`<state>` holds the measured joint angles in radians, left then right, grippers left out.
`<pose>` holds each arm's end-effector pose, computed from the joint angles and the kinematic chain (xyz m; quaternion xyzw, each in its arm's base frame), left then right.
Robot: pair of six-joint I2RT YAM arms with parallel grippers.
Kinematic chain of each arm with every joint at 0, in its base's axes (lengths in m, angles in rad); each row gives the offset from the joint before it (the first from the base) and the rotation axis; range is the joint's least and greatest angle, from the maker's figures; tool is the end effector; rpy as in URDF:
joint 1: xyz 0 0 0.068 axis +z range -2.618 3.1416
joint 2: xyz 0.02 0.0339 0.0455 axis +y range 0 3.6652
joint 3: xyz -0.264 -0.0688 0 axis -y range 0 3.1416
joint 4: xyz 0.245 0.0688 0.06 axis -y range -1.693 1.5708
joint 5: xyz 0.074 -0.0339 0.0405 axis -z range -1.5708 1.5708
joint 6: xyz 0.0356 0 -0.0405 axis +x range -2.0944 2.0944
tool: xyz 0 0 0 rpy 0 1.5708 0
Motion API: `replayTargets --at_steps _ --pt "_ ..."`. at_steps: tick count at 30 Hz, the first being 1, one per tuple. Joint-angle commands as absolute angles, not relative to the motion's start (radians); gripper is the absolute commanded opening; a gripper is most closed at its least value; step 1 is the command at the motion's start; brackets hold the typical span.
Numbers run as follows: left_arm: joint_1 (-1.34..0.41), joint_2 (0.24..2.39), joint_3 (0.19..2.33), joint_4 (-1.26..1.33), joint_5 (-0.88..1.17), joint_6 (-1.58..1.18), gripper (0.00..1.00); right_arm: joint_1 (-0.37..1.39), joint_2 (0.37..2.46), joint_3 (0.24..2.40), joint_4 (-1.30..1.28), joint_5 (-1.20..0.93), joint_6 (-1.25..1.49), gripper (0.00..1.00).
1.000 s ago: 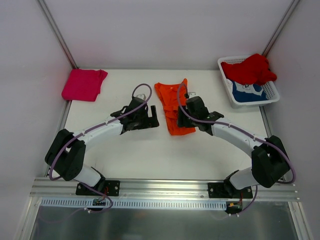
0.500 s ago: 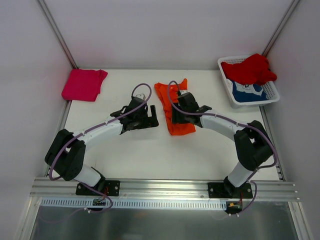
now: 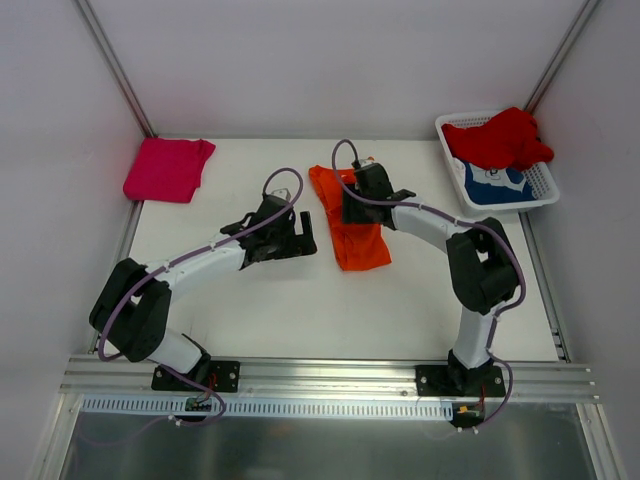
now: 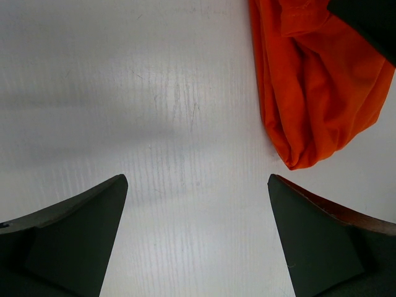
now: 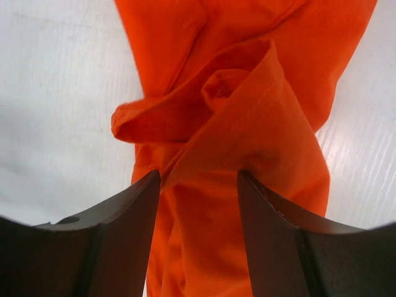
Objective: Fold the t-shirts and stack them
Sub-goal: Fold the tshirt
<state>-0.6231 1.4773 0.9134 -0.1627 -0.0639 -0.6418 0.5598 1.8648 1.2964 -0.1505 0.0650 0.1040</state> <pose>0.2582 -0.1828 0.2233 -0.0216 0.9116 -0.2185 0.3475 0.3552 0.2198 0.2127 -0.1926 0.8897 0.1066 0.4001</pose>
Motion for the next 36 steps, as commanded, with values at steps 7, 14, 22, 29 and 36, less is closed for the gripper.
replayTargets --at_steps 7,14,22,29,36 --pt "-0.634 1.413 0.879 -0.167 -0.078 -0.644 0.99 0.485 2.009 1.488 -0.132 0.029 0.09 0.56" --pt "-0.632 1.405 0.868 -0.17 -0.069 -0.649 0.99 0.424 2.037 1.563 -0.158 0.043 0.092 0.56" --pt "-0.66 1.451 0.911 -0.17 -0.052 -0.644 0.99 0.384 1.938 1.519 -0.195 0.048 0.058 0.56" --pt "-0.742 1.617 1.044 -0.17 -0.049 -0.643 0.99 0.382 1.718 1.304 -0.206 0.058 0.055 0.59" --pt "-0.813 1.753 1.126 -0.155 -0.094 -0.689 0.99 0.383 1.52 1.117 -0.239 0.071 0.077 0.73"
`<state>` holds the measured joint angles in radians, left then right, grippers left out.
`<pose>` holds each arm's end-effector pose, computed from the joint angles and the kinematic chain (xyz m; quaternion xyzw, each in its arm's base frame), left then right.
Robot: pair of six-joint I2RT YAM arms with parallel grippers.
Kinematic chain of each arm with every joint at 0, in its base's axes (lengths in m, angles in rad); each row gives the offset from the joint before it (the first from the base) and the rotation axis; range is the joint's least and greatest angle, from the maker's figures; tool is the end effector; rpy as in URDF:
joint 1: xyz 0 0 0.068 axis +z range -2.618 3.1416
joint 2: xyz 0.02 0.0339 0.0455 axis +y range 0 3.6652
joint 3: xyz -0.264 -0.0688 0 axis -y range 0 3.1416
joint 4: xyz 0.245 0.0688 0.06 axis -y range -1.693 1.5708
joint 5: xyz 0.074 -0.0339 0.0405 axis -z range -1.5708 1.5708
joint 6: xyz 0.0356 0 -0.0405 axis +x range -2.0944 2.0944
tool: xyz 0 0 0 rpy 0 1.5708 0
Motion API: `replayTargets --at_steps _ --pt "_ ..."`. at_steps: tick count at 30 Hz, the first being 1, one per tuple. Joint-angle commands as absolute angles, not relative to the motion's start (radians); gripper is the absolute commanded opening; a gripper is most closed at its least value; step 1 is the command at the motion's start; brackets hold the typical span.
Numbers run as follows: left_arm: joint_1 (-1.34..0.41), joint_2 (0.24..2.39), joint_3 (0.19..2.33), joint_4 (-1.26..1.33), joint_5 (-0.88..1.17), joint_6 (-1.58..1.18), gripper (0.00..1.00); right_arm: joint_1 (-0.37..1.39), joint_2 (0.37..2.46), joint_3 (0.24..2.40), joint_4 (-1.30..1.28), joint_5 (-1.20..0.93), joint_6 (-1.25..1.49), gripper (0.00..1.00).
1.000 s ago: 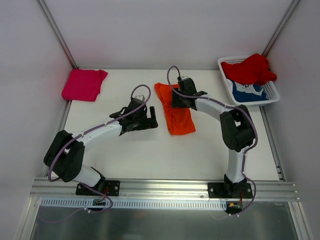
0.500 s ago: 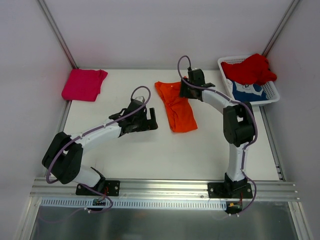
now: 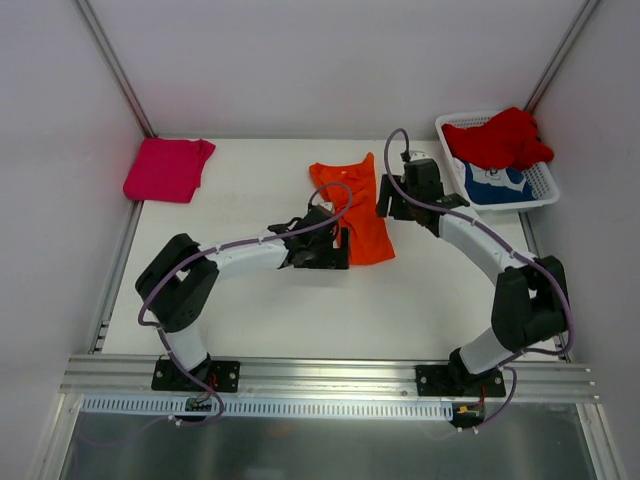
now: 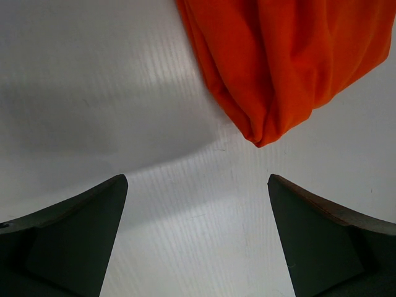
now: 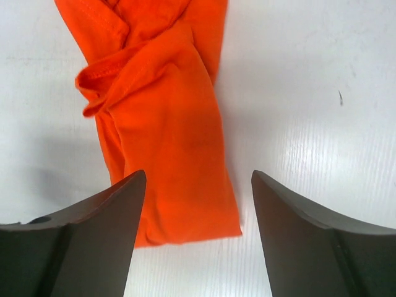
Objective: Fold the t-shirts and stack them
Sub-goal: Fold the tshirt
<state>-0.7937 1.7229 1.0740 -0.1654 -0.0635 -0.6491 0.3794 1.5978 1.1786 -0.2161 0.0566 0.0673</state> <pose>0.2587 -0.2598 0.1945 0.0554 0.9273 -0.2216 0.2966 0.3384 0.1328 0.2675 -0.1261 0.8834 0.0752 0.4451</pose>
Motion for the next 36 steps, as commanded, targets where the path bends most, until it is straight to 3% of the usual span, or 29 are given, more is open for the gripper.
replayTargets --at_steps 1,15,28,36 --pt "-0.816 1.762 1.127 -0.146 -0.094 -0.698 0.99 0.383 1.482 1.094 -0.239 0.072 0.081 0.73" --pt "-0.827 1.833 1.135 -0.034 -0.112 -0.744 0.99 0.397 1.41 0.847 -0.172 0.028 0.129 0.69" --pt "-0.828 1.942 1.2 -0.003 -0.095 -0.753 0.99 0.397 1.465 0.83 -0.12 0.018 0.123 0.68" --pt "-0.828 1.945 1.19 -0.003 -0.104 -0.758 0.93 0.397 1.526 0.844 -0.083 0.012 0.129 0.63"
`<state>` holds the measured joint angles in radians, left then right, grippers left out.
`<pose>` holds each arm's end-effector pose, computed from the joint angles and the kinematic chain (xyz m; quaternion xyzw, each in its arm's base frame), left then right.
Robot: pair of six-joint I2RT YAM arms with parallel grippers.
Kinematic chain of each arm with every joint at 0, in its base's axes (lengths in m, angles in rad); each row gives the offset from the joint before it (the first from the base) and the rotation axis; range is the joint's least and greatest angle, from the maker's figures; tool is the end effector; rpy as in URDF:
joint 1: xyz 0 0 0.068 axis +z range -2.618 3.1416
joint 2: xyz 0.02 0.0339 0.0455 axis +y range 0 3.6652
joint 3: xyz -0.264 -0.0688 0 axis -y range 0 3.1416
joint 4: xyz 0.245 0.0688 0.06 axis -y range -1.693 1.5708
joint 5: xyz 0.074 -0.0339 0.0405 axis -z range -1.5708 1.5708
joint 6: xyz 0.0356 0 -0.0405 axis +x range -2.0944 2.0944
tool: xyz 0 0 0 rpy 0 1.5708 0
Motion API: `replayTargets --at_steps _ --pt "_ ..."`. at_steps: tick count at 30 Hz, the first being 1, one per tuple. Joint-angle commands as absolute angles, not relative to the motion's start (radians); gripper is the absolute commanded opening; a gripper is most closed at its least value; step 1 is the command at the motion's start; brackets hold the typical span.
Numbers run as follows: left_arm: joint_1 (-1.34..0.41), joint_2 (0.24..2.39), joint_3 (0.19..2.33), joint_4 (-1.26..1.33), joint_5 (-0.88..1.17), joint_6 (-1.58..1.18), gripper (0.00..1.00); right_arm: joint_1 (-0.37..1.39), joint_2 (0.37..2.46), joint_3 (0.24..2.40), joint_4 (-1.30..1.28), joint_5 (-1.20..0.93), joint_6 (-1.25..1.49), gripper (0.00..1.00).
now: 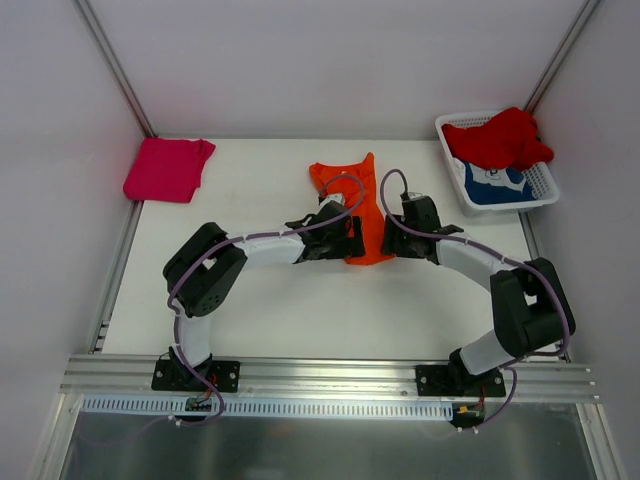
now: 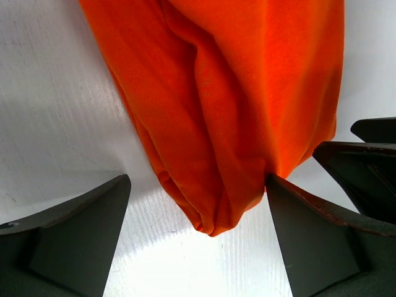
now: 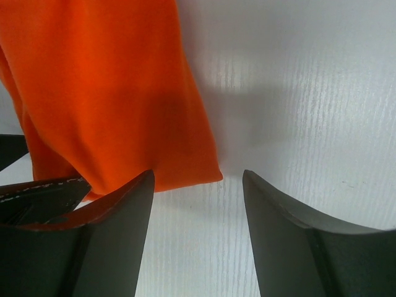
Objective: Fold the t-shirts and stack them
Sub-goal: Fold the tshirt
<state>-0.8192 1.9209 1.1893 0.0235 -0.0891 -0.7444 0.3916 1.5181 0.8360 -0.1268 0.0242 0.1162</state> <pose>0.2864 -0.3018 0.1713 0.0153 0.9076 -0.2656 0.3249 0.2866 0.1174 0.1900 -0.1230 0.9201 0.0825 0.3627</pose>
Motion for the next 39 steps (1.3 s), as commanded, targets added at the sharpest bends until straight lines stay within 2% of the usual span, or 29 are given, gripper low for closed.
replayTargets --at_steps 1,14,17,19,21,23,24,25,26,28,29,31,33,34,36,39 --pt "-0.828 1.942 1.187 -0.003 -0.106 -0.758 0.93 0.397 1.532 0.845 -0.081 0.011 0.129 0.62" --pt "-0.839 1.914 1.178 -0.037 -0.124 -0.758 0.85 0.397 1.641 0.867 -0.018 -0.041 0.132 0.62" --pt "-0.842 1.917 1.19 -0.058 -0.127 -0.755 0.79 0.397 1.652 0.859 -0.006 -0.058 0.146 0.56" --pt "-0.845 1.922 1.201 -0.066 -0.129 -0.753 0.78 0.397 1.654 0.859 -0.008 -0.06 0.149 0.55" --pt "-0.848 1.922 1.206 -0.074 -0.127 -0.75 0.7 0.397 1.655 0.861 -0.006 -0.058 0.146 0.54" --pt "-0.851 1.924 1.213 -0.074 -0.126 -0.75 0.67 0.397 1.654 0.861 -0.006 -0.06 0.147 0.44" --pt "-0.853 1.925 1.215 -0.078 -0.126 -0.75 0.55 0.397 1.652 0.861 -0.006 -0.063 0.146 0.42" --pt "-0.853 1.927 1.216 -0.078 -0.124 -0.75 0.5 0.397 1.652 0.861 -0.008 -0.064 0.149 0.35" --pt "-0.853 1.927 1.216 -0.08 -0.124 -0.75 0.46 0.397 1.651 0.859 -0.006 -0.066 0.146 0.32" --pt "-0.853 1.93 1.215 -0.081 -0.124 -0.75 0.31 0.397 1.644 0.859 -0.008 -0.069 0.15 0.27" --pt "-0.854 1.93 1.213 -0.081 -0.124 -0.752 0.27 0.397 1.643 0.858 -0.006 -0.071 0.15 0.24" --pt "-0.854 1.925 1.21 -0.083 -0.123 -0.75 0.11 0.399 1.64 0.853 -0.006 -0.075 0.152 0.17" --pt "-0.854 1.925 1.206 -0.083 -0.121 -0.746 0.01 0.4 1.629 0.845 -0.006 -0.075 0.155 0.11" --pt "-0.854 1.921 1.201 -0.084 -0.121 -0.746 0.0 0.403 1.626 0.841 -0.006 -0.075 0.161 0.05" --pt "-0.856 1.908 1.19 -0.084 -0.123 -0.744 0.0 0.41 1.609 0.825 0.021 -0.071 0.166 0.0" --pt "-0.862 1.878 1.157 -0.084 -0.13 -0.747 0.0 0.433 1.573 0.796 0.023 -0.052 0.176 0.0"
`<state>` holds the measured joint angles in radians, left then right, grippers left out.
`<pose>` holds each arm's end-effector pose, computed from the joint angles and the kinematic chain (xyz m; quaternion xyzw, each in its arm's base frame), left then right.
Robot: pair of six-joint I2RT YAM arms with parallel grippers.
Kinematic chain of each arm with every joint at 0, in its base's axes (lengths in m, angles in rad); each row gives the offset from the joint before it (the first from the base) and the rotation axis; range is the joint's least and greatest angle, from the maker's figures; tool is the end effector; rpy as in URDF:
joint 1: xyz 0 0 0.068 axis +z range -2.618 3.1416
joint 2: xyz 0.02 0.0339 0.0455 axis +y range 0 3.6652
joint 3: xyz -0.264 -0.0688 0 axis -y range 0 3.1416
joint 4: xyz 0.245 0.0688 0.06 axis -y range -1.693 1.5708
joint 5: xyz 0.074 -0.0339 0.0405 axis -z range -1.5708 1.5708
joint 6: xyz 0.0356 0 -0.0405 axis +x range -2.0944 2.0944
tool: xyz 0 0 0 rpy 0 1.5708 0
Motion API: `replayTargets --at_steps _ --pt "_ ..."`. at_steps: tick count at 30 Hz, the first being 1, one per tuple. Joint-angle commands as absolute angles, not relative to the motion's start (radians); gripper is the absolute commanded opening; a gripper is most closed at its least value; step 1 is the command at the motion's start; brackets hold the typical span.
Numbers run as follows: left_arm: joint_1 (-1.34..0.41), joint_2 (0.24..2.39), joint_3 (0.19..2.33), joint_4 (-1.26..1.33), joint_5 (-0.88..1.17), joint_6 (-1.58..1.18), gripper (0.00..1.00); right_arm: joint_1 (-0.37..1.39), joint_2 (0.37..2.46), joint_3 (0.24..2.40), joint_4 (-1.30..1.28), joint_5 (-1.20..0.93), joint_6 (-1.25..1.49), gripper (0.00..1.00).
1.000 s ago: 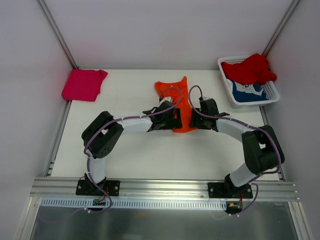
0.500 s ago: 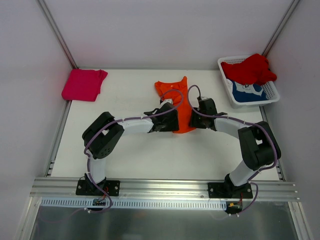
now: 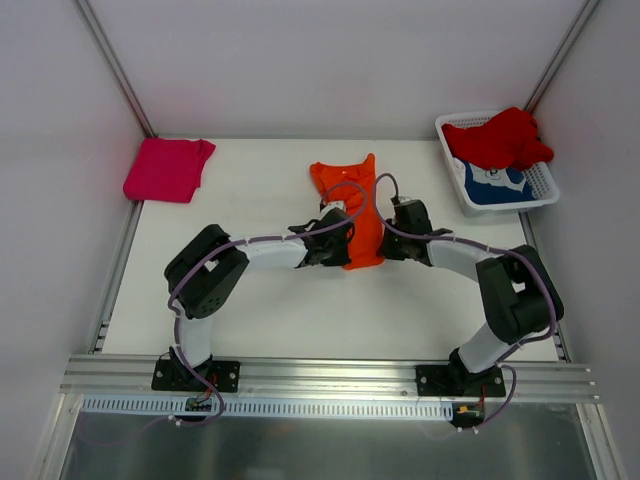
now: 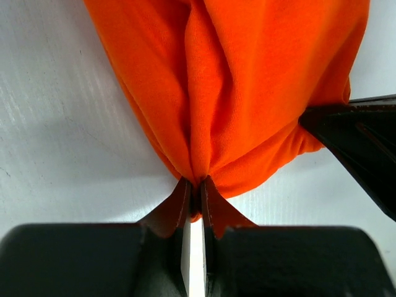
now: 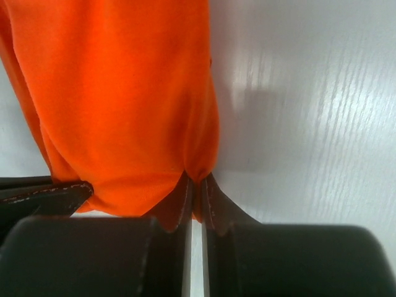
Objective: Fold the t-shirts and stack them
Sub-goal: Fold the tshirt
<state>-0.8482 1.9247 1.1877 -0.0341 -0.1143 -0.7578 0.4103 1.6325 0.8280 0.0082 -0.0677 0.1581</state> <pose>0.2753 -0.3061 0.1647 0.0193 0.9197 -0.2431 0.3078 0.2980 0.1322 0.1638 -0.1291 0.9165 0.1359 0.3535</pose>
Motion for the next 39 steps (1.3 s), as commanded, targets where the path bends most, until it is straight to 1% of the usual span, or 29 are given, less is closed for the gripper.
replayTargets --at_steps 1,6,9,16,20,29,39 --pt "-0.871 1.87 1.132 -0.086 -0.133 -0.747 0.0 0.445 1.56 0.787 0.025 -0.045 0.184 0.0" --pt "-0.917 1.781 1.048 -0.084 -0.164 -0.772 0.0 0.514 1.436 0.727 0.015 0.004 0.21 0.0" --pt "-0.966 1.718 0.991 -0.092 -0.189 -0.798 0.0 0.575 1.362 0.692 -0.024 0.077 0.229 0.0" --pt "-1.065 1.591 0.976 -0.17 -0.251 -0.839 0.0 0.69 1.097 0.672 -0.173 0.202 0.258 0.0" --pt "-1.083 1.517 0.999 -0.232 -0.287 -0.828 0.0 0.713 1.002 0.689 -0.235 0.242 0.262 0.0" --pt "-1.074 1.468 1.068 -0.328 -0.348 -0.799 0.0 0.726 1.008 0.75 -0.261 0.247 0.244 0.0" --pt "-0.976 1.454 1.12 -0.354 -0.345 -0.738 0.0 0.724 1.127 0.891 -0.247 0.261 0.184 0.0"
